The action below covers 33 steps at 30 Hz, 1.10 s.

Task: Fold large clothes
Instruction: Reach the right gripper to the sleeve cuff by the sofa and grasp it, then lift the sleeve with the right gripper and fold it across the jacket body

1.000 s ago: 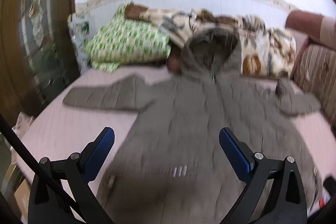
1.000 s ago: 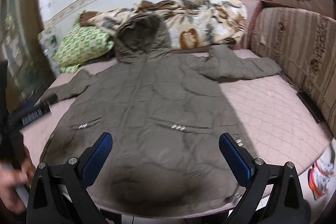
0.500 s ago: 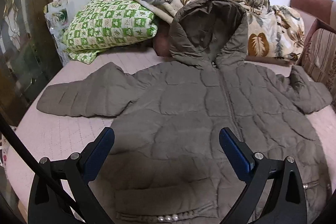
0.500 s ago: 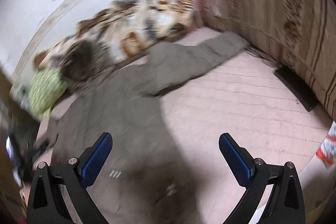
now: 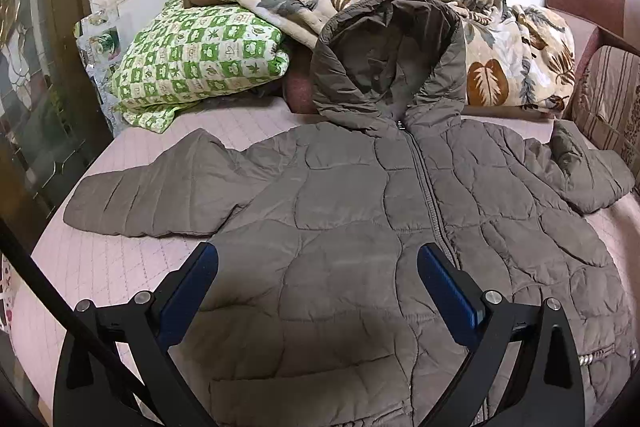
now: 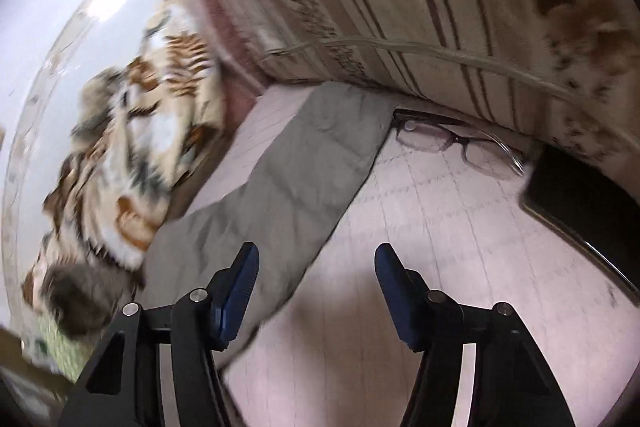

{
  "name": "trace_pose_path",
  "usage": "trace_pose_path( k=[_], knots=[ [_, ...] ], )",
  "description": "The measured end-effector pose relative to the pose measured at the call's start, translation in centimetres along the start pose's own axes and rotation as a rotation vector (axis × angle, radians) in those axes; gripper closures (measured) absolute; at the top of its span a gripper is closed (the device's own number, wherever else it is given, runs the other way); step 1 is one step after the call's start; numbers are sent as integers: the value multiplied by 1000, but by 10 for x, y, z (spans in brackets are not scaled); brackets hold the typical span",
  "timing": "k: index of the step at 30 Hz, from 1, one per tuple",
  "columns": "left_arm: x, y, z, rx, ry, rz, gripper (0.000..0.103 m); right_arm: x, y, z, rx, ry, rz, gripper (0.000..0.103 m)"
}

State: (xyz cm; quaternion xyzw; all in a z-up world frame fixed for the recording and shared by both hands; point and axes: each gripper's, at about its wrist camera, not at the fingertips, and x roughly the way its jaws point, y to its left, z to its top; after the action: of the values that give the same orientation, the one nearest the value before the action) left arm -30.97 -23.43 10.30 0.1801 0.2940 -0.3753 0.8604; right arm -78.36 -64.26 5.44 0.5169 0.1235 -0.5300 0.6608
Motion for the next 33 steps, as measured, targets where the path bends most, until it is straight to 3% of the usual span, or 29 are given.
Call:
trace_pose_path(
  k=[11,19,21,22,23,33],
  knots=[
    [14,12,2,-36,24,12,3,77,-21,47,95,-59,-73,39],
    [24,9,-2,-34,43,27,3,111,-24,66,60,-54,-63,46],
    [26,7,-3,-27,50,29,3,111,-25,68,47,-71,-58,67],
    [27,6,-3,-26,50,28,3,111,-25,69,40,-68,-44,80],
    [27,5,-3,-22,48,30,3,107,-24,68,35,-78,-24,86],
    [18,9,-2,-32,27,38,3,-8,14,75,-60,-305,64,88]
  ],
)
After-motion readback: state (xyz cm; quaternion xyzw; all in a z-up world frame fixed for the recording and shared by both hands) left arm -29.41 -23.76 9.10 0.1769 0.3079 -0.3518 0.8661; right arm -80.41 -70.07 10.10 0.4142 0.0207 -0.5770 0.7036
